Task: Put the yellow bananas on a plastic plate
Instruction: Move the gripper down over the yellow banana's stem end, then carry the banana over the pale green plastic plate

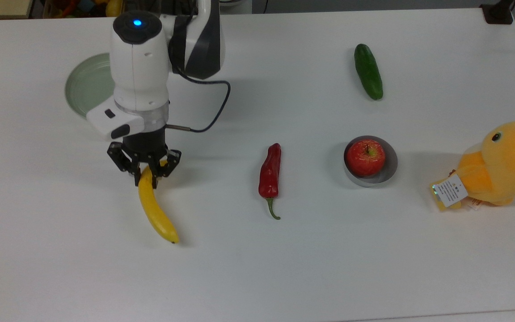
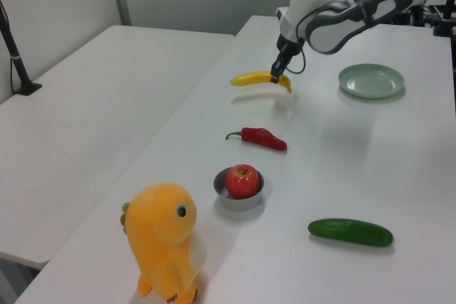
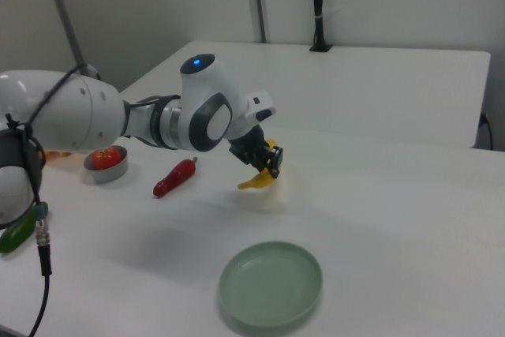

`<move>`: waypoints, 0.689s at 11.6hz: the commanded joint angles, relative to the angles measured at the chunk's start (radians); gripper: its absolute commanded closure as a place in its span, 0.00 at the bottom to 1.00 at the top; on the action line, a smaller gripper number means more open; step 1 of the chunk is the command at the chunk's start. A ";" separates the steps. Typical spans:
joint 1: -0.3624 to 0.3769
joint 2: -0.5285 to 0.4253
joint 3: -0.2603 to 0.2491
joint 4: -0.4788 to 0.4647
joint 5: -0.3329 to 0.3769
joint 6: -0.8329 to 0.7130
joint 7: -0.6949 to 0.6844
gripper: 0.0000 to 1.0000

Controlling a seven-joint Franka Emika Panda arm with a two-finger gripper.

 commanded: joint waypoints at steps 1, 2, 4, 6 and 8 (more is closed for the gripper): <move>-0.024 -0.151 0.005 -0.104 -0.022 -0.196 -0.066 0.86; -0.035 -0.183 0.005 -0.128 -0.025 -0.234 -0.089 0.86; -0.055 -0.276 -0.001 -0.226 -0.028 -0.262 -0.146 0.86; -0.081 -0.367 -0.017 -0.309 -0.030 -0.313 -0.224 0.84; -0.087 -0.401 -0.050 -0.340 -0.033 -0.354 -0.278 0.83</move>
